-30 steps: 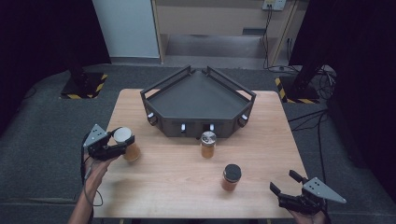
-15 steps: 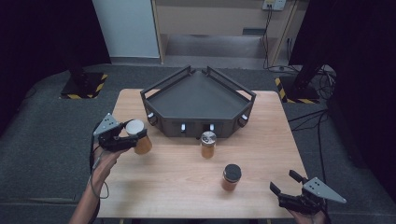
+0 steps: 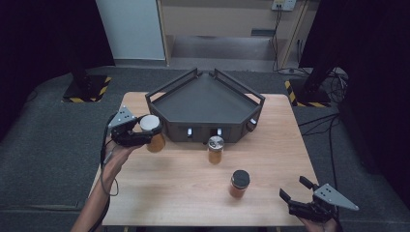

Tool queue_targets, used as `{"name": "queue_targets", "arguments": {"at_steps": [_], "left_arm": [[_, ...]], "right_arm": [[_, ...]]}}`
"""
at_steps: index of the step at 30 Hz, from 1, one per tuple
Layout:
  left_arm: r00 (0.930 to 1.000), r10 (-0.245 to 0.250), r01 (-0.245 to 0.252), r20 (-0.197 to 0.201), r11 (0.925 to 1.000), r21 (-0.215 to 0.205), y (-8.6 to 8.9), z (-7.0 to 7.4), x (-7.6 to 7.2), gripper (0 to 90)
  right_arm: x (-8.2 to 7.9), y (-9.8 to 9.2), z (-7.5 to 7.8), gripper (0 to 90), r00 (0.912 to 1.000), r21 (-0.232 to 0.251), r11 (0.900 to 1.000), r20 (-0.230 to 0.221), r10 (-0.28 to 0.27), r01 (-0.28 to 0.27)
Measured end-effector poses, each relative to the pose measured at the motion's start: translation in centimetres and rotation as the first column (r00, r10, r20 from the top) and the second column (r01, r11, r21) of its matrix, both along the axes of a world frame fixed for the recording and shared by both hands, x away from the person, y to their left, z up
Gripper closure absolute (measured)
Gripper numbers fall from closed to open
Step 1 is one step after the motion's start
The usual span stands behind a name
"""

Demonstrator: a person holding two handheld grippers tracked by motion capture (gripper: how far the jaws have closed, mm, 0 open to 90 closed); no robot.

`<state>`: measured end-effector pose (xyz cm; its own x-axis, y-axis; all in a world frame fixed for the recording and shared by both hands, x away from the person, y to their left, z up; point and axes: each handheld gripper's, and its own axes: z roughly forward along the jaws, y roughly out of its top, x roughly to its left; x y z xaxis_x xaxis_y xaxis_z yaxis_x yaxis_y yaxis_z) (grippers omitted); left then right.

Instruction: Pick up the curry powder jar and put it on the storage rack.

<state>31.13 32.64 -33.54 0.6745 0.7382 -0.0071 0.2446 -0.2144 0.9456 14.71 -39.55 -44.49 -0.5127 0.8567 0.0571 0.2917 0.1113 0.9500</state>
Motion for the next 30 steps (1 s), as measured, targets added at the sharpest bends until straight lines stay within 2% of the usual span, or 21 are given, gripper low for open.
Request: {"name": "queue_targets", "arguments": {"at_steps": [4, 8, 15, 18, 23, 30], "left_arm": [[1.0000, -0.008, 0.008, 0.001, 0.9999, 0.015, -0.7, 1.1, 0.4, 32.3], [0.9999, -0.010, 0.010, 0.003, 0.9999, 0.005, -1.3, 1.7, 0.8, 32.3], [0.9998, -0.010, 0.010, 0.016, 0.9998, 0.015, -2.3, 3.1, 1.4, 32.3], [0.9999, -0.004, 0.004, 0.010, 1.0000, 0.005, -2.7, 3.4, 1.6, 32.4], [0.9998, 0.009, -0.010, 0.017, 0.9997, 0.023, -3.7, 4.1, 2.0, 32.4], [0.9993, 0.033, -0.033, 0.015, 0.9994, 0.005, -4.6, 4.7, 2.9, 32.4]], "right_arm": [[0.0, 0.0, 0.0, 9.2, 1.0000, 0.001, 1.000, 0.000, 0.001, -0.001], [0.0, 0.0, 0.0, 9.2, 1.0000, 0.002, 1.000, 0.001, 0.001, -0.001], [0.0, 0.0, 0.0, 9.2, 1.0000, 0.002, 1.000, 0.000, 0.002, -0.002], [0.0, -0.1, 0.0, 9.2, 1.0000, 0.004, 1.000, 0.000, 0.001, -0.001], [0.0, -0.1, 0.0, 9.2, 1.0000, 0.005, 1.000, -0.001, 0.004, -0.004], [0.0, -0.1, 0.0, 9.2, 1.0000, 0.006, 1.000, -0.002, 0.005, -0.005]]}}
